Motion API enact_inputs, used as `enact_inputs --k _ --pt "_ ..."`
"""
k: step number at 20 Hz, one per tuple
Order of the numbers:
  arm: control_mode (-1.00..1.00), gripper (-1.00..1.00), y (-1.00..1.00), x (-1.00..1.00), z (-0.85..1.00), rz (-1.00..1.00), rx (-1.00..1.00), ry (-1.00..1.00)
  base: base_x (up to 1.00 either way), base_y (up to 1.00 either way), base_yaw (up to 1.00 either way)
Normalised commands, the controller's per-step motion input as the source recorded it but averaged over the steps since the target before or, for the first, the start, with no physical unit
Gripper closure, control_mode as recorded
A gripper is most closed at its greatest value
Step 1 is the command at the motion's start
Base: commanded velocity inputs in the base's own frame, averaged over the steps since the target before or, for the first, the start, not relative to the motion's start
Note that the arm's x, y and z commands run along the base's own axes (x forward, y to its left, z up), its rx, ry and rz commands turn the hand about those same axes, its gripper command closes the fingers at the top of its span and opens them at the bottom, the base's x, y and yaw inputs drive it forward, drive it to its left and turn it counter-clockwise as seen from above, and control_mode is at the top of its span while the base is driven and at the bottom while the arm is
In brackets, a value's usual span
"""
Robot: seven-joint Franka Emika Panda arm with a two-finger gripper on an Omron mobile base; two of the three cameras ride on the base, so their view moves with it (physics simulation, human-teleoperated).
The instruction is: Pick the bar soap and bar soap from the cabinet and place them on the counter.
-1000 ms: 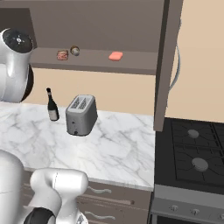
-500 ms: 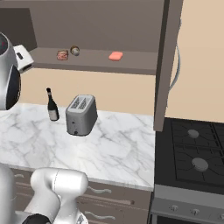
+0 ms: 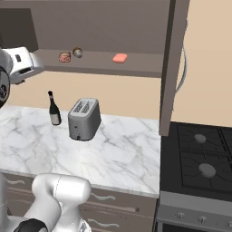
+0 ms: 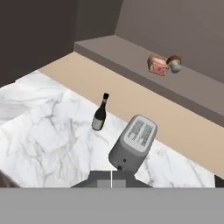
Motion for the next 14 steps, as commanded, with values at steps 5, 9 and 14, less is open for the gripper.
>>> enact_inputs --k 5,9,14 --pt "-1.0 1.0 -0.25 0.08 0.0 -0.21 -0.05 0.0 0.0 0.0 0.0" --pt "-1.0 1.0 -0.22 0.02 0.0 -0.17 -0.04 0.0 0.0 0.0 0.0" --pt "-1.0 1.0 -0.19 0.0 0.0 -0.07 0.0 0.0 0.0 0.0 0.0"
